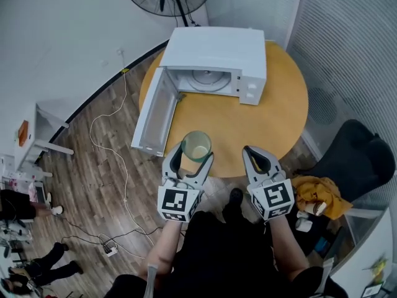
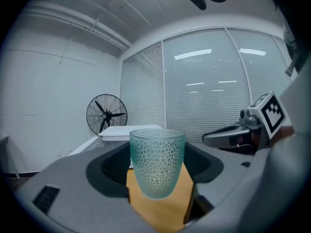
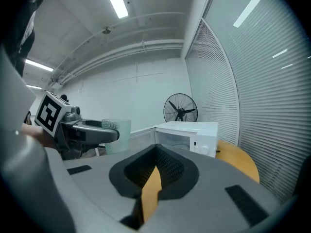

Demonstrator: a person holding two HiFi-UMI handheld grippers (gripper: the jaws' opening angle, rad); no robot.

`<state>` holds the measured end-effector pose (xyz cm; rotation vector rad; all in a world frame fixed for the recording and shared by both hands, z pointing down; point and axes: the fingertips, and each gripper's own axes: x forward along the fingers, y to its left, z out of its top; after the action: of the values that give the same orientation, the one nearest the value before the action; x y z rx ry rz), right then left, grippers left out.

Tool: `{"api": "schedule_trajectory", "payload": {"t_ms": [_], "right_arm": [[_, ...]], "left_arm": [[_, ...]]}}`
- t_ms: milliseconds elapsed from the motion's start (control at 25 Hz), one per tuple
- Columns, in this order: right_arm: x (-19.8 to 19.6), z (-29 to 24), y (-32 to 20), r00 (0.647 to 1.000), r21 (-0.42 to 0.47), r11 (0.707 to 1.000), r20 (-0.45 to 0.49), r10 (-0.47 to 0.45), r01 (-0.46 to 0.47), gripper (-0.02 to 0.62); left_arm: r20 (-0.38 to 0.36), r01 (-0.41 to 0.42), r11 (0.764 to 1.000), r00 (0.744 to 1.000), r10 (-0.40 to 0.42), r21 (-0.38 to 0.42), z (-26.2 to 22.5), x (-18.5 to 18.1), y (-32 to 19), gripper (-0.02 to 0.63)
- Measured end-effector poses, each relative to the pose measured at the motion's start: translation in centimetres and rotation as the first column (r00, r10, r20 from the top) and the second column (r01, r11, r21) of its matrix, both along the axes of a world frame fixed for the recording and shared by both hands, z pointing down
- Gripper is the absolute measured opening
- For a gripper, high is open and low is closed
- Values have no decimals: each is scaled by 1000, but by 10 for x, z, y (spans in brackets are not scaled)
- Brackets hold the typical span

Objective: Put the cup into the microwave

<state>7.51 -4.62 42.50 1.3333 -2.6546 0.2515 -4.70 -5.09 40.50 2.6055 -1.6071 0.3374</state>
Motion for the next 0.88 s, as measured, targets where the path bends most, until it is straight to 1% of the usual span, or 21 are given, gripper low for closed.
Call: {"api": "schedule_trajectory", "payload": {"t_ms": [240,360,480,600,680,800,880], "right_arm": [[8,3,-13,1000,-15,1000,14,-13,14,11],[7,4,-18,999,-21,999,18,-28,28,11],[8,5,-26,999,-23,999,13,-32,33,11],[11,3,-34,1000,-26,999,1,-21,21,11],[13,0,-40,1000,-24,1000,-7,-9,9,11],[13,-8,-52,1000,-17,1000,-22,9,-10,11],[14,-12,-62,999,-9,1000,-29,27,-27,11]], "left_arm": [[-20,46,999,999,-46,-14,2,3,-16,333],[-1,57,998,998,-57,-14,6,2,-25,333],[15,50,999,999,-50,-11,10,3,-39,333],[15,38,999,999,-38,-13,16,4,-55,333],[2,28,999,1000,-28,-18,18,4,-68,333],[-39,5,1000,999,-6,-27,17,4,-89,333],[-45,-11,1000,999,11,-19,15,3,-105,333]]}}
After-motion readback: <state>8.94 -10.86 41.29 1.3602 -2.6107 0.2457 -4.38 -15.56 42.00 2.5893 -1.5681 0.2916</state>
